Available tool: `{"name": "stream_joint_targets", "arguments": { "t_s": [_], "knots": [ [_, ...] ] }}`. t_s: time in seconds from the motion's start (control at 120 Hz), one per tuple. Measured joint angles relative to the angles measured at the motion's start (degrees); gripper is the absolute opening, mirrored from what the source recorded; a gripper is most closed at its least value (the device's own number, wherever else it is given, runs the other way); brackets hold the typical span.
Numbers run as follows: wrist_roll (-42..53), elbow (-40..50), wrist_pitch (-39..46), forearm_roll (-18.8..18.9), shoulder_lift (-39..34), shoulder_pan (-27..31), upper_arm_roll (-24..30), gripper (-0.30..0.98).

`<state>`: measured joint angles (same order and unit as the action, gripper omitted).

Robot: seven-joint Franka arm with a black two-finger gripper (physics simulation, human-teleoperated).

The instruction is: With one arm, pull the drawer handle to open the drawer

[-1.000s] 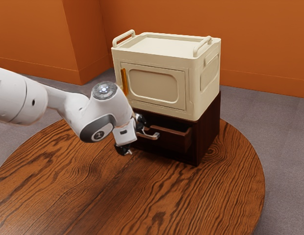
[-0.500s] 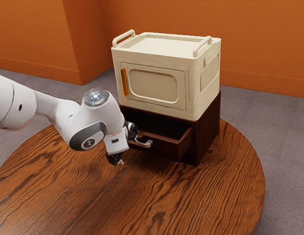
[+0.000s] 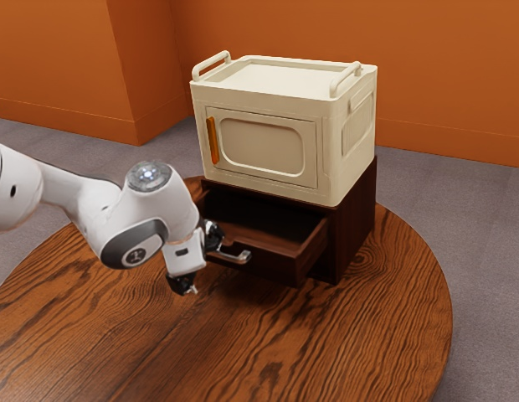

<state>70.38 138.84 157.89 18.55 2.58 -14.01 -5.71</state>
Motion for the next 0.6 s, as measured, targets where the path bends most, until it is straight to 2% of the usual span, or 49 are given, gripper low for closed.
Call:
{"name": "stream_joint_targets", "arguments": {
  "t_s": [0.342, 0.6],
  "knots": [
    [-0.07, 4.51, -0.01, -0.04, -4.15, -3.33, -1.11, 0.68],
    [-0.1, 6.01, -0.02, 0.14, -6.12, -1.03, -1.39, 0.66]
  ]
}}
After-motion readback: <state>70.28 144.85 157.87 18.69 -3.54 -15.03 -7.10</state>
